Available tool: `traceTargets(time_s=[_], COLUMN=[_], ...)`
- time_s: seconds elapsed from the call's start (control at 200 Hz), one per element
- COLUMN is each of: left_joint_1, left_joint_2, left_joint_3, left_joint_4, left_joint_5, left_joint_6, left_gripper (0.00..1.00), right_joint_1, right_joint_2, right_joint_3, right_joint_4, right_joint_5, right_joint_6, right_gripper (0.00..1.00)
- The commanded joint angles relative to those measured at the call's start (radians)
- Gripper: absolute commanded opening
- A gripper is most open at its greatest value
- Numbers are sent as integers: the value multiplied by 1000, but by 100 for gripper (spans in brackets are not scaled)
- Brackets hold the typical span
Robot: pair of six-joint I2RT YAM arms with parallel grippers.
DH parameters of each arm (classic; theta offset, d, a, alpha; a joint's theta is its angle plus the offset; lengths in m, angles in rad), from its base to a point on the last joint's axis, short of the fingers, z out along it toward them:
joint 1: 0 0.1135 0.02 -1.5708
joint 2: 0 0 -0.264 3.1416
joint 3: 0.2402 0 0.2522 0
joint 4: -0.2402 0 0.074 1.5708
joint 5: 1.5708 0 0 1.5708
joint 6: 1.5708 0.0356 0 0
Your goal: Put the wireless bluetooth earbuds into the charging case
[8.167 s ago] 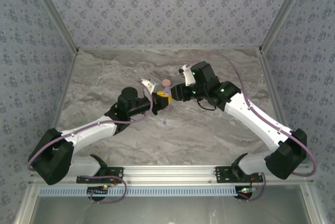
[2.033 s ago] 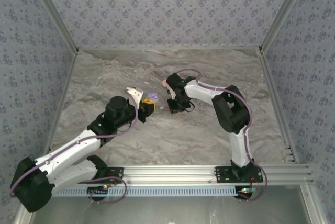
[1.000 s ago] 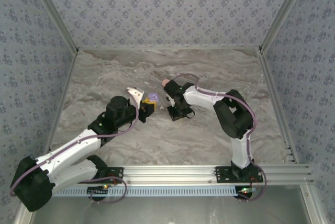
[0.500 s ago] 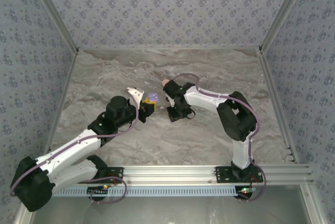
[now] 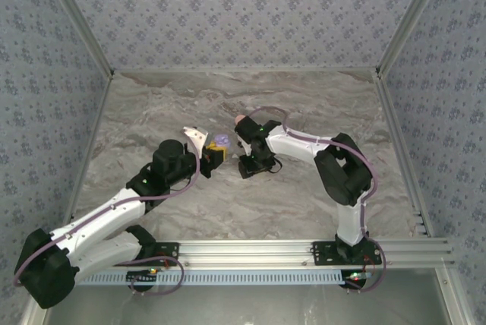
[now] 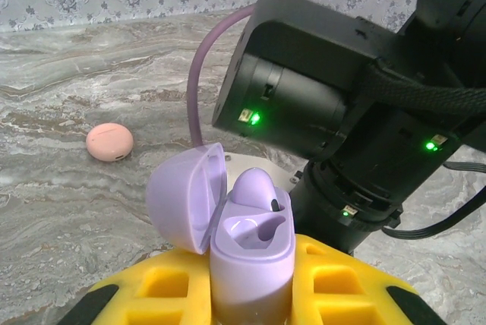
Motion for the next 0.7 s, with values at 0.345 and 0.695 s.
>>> traceTargets(time_s=[0.345, 0.695], left_joint_1=[-5, -4], left_joint_2=[-15, -12], left_joint_3=[36, 34], left_joint_4=[25, 22], left_joint_5=[6, 5], left_joint_6=[1, 2], left_gripper=[20, 20], right_joint_1=[22, 19], right_joint_2=[88, 99], right_joint_3=[78, 78], right_joint_4=[-36, -58], right_joint_5=[41, 110], right_joint_6=[0, 28], right_gripper=[46, 33])
